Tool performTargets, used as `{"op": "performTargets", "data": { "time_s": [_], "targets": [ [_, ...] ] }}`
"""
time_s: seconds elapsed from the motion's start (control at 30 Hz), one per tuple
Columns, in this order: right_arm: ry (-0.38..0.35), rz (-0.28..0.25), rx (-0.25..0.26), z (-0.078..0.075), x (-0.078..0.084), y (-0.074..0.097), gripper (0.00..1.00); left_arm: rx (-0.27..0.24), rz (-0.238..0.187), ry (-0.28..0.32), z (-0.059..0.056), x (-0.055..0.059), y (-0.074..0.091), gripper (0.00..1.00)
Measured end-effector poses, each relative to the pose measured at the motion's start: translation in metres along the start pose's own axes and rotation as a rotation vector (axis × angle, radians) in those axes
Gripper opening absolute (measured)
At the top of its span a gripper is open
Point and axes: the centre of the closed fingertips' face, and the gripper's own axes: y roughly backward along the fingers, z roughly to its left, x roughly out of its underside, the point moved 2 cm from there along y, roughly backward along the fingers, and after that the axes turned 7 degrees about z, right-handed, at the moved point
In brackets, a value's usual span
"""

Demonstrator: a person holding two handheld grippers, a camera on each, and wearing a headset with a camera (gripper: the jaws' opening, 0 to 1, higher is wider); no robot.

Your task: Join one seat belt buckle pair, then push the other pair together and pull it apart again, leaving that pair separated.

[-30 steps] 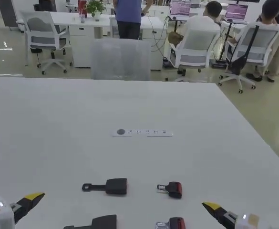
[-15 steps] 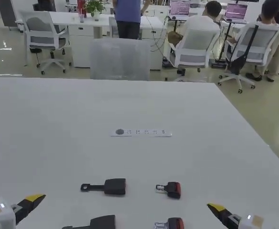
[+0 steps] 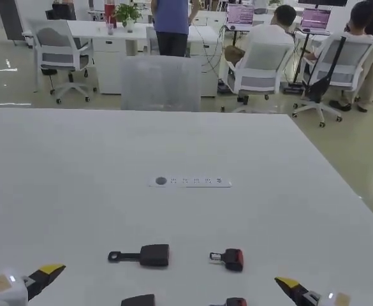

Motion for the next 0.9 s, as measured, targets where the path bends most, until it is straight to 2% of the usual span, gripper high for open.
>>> {"op": "performTargets", "data": {
  "time_s": [0.2,0.37,0.43,0.6,0.9],
  "targets": [
    [-0.005,0.002,0.01,0.001,0.001,-0.002,0.95,-0.006,-0.003,0.008,0.005,0.003,0.001,1.0],
    [-0.018,0.003,0.03,0.001,0.005,0.0,0.96,-0.026,-0.005,0.033,0.01,0.011,0.0,1.0],
    [-0.032,-0.001,0.036,0.001,0.006,0.001,0.96,-0.028,-0.016,0.056,0.008,0.013,0.001,1.0],
    [-0.041,-0.005,0.047,0.006,0.006,0.0,0.96,-0.037,-0.013,0.069,0.005,0.019,-0.001,1.0],
    [-0.044,-0.011,0.045,0.012,0.001,-0.008,0.96,-0.039,-0.029,0.092,0.002,0.018,-0.002,1.0]
  ]
}}
